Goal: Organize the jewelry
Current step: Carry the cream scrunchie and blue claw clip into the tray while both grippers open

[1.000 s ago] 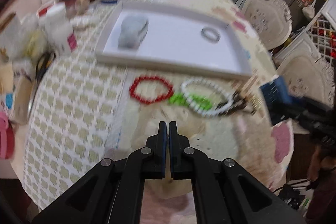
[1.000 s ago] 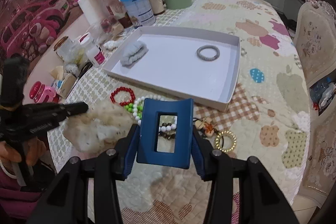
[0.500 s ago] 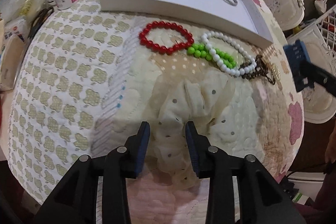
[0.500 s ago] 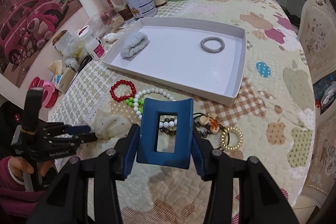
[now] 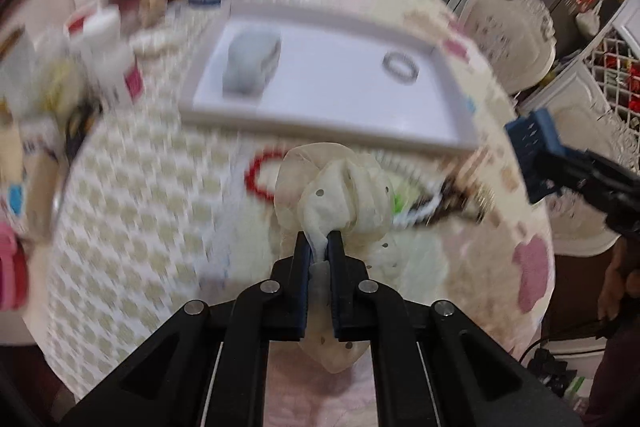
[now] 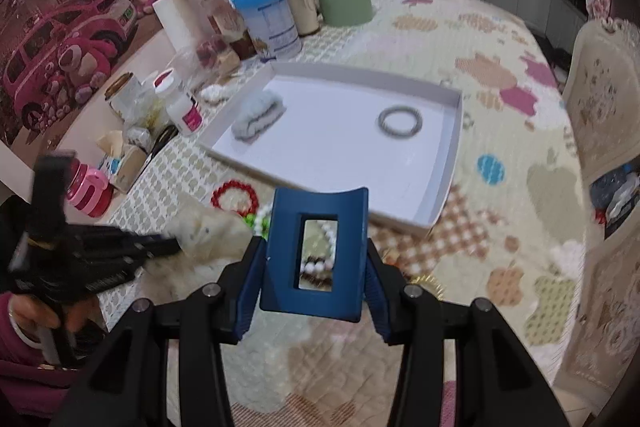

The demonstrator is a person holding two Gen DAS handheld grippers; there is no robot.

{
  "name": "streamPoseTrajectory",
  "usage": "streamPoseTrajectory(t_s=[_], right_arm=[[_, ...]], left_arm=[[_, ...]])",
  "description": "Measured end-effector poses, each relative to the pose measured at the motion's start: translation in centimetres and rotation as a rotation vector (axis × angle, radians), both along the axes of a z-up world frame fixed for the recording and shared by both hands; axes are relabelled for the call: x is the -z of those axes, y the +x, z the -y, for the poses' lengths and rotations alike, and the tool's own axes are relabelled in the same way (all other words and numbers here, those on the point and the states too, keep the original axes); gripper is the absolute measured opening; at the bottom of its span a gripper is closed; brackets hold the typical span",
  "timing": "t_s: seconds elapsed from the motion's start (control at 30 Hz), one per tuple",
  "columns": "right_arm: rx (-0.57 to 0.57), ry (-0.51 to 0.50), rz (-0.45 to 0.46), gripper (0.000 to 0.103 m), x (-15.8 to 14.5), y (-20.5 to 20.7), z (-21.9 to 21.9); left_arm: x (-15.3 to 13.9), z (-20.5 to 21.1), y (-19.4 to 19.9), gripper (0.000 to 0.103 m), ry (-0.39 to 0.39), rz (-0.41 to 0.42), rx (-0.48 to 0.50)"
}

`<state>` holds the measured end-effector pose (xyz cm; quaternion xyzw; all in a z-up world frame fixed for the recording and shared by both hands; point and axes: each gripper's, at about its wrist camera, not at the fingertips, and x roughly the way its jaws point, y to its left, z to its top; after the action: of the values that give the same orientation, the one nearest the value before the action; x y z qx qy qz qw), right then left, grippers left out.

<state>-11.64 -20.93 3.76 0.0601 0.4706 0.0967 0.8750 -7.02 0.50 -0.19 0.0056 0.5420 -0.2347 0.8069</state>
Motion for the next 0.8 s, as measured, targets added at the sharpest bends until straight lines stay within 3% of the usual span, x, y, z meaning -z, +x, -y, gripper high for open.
streamPoseTrajectory(t_s=[0.17,0.4,0.8], right_arm=[[0.010,-0.039,0.053,0.048,-2.9,1.4,1.4],[0.030,-0.062,0.064,0.048,-4.3,3.4,2.8],[0.040,-0.059,0.048,0.048,-3.9,7.5,3.9]], left_arm=[[-3.1,0.2,2.2,0.000,-0.004,0.074,0.007],[-5.4,1.9,4.7,0.000,-0.003,0.144,0.019],[-5.5,4.6,11.1,0.000,0.013,0.136,-0.013]])
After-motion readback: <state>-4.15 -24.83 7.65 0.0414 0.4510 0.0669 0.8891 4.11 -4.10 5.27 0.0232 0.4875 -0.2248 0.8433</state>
